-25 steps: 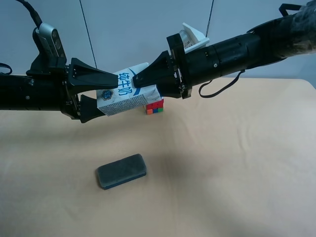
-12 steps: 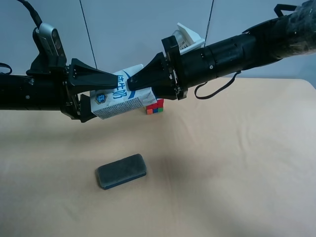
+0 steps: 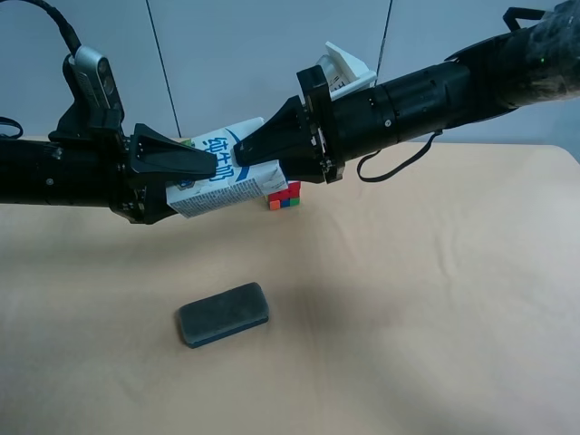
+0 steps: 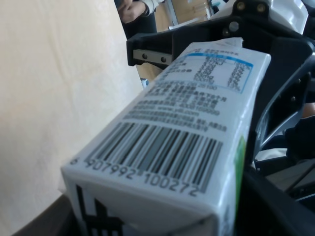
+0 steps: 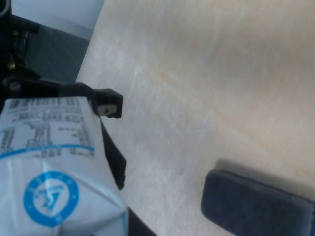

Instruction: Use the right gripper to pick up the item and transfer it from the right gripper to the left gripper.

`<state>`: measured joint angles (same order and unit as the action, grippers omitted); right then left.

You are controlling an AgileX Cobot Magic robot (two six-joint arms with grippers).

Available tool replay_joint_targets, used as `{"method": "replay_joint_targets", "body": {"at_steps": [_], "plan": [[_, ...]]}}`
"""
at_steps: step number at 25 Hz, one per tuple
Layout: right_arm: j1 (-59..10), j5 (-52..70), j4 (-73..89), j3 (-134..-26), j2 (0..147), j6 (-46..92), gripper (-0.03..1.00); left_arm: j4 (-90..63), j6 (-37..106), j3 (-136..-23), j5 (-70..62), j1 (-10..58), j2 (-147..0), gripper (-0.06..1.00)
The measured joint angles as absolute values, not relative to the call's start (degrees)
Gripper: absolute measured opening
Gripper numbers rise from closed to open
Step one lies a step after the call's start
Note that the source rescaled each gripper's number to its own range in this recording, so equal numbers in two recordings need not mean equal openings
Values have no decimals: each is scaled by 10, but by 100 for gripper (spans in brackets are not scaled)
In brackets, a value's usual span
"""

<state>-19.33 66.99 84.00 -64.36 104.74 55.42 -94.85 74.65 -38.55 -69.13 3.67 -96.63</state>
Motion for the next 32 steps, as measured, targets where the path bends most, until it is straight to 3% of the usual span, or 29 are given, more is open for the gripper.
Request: {"method": "replay_joint_targets", "body": {"at_steps": [28, 30, 32], "plan": [[-193, 670, 839, -644, 1047, 540, 0, -947, 723, -385, -694, 37, -966, 26], [-193, 670, 838, -644, 1047, 539, 5, -947, 722, -385, -694, 37, -966, 25], [-193, 670, 837, -644, 1047, 538, 16, -947, 722, -385, -697, 37, -966, 18]]}}
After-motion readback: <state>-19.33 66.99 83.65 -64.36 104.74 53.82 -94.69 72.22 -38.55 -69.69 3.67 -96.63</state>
